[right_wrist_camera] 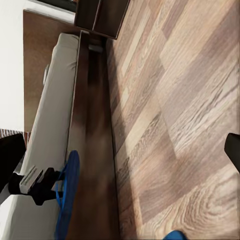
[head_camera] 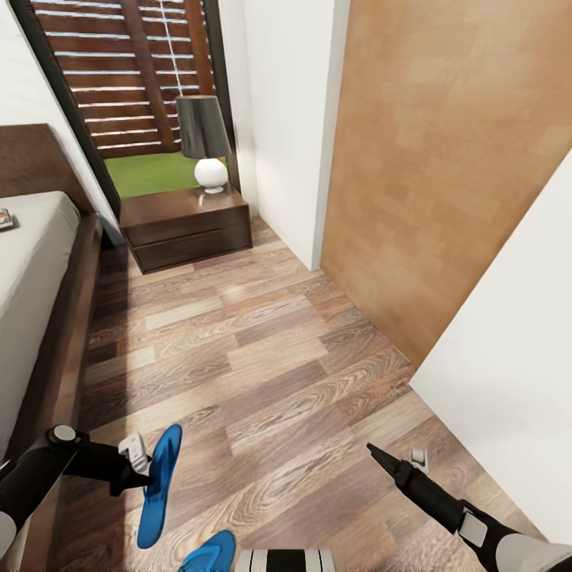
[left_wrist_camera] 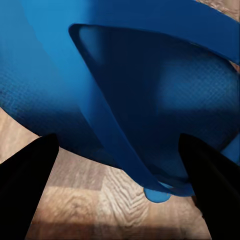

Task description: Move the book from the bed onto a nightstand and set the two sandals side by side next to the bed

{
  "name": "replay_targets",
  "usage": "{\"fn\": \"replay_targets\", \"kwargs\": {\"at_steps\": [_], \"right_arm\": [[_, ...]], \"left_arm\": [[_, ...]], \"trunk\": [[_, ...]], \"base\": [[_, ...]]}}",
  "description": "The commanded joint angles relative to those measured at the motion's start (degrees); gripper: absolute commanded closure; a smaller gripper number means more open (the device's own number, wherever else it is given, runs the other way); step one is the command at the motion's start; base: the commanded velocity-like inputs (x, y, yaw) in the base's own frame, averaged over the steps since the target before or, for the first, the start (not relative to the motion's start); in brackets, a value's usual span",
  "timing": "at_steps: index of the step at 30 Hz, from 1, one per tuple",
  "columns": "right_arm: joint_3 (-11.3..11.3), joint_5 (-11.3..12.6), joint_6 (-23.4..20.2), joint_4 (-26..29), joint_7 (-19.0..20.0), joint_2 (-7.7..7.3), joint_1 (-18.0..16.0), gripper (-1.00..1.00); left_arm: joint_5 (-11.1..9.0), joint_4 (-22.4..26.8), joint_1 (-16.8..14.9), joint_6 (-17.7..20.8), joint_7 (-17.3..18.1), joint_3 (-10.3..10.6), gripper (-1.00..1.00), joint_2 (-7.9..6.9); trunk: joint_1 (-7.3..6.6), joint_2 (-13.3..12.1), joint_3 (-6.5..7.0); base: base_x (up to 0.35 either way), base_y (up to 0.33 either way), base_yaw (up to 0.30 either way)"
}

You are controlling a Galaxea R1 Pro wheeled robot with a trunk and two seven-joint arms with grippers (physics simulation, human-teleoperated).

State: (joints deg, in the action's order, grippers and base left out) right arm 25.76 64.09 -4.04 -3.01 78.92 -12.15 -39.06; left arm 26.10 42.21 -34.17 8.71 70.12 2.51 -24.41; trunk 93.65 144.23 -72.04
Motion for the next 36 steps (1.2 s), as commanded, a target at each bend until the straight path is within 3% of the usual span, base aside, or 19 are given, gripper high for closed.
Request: {"fn": "replay_targets", "kwargs": {"at_steps": [1,11,23,28,29,32,36], "right_arm": [[0.5,0.6,-0.5,-0.2,0.3,0.05,0.0,-1.0],[0.4,0.9,-0.4,-0.2,0.3,-0.01,0.0,-1.0],[0.3,1.0,-0.4,-0.2,0.3,-0.14,0.0,-1.0],[0.2,1.0,-0.4,-0.2,0.3,-0.15,0.0,-1.0],[0.2,1.0,-0.4,-0.2,0.3,-0.15,0.0,-1.0],[0.2,1.0,-0.4,-0.2,0.3,-0.21,0.0,-1.0],[0.2,1.0,-0.4,-0.2,0.3,-0.27,0.0,-1.0]], "left_arm": [[0.7,0.6,0.0,0.6,0.2,0.1,1.0,-0.05],[2.4,4.5,0.0,0.7,0.3,0.1,1.0,-0.19],[2.6,8.4,0.0,0.8,0.1,0.1,1.0,-0.2],[2.9,9.2,0.0,0.7,-1.7,0.2,1.0,-0.2],[3.2,9.2,0.0,0.7,-1.9,0.2,1.0,-0.2],[8.2,9.5,0.0,0.7,-3.1,0.1,1.0,0.0],[12.3,10.3,0.0,0.8,-3.4,-0.1,1.0,0.28]], "trunk": [[0.01,0.0,-0.27],[0.27,0.2,-2.49],[0.58,0.3,-5.15],[0.71,0.4,-6.26],[0.73,0.4,-6.48],[0.81,0.5,-7.14],[0.91,0.5,-8.03]], "base": [[0.0,0.0,0.0],[0.0,0.0,0.0],[0.0,0.0,0.0],[0.0,0.0,0.0],[0.0,0.0,0.0],[0.0,0.0,0.0],[0.0,0.0,0.0]]}}
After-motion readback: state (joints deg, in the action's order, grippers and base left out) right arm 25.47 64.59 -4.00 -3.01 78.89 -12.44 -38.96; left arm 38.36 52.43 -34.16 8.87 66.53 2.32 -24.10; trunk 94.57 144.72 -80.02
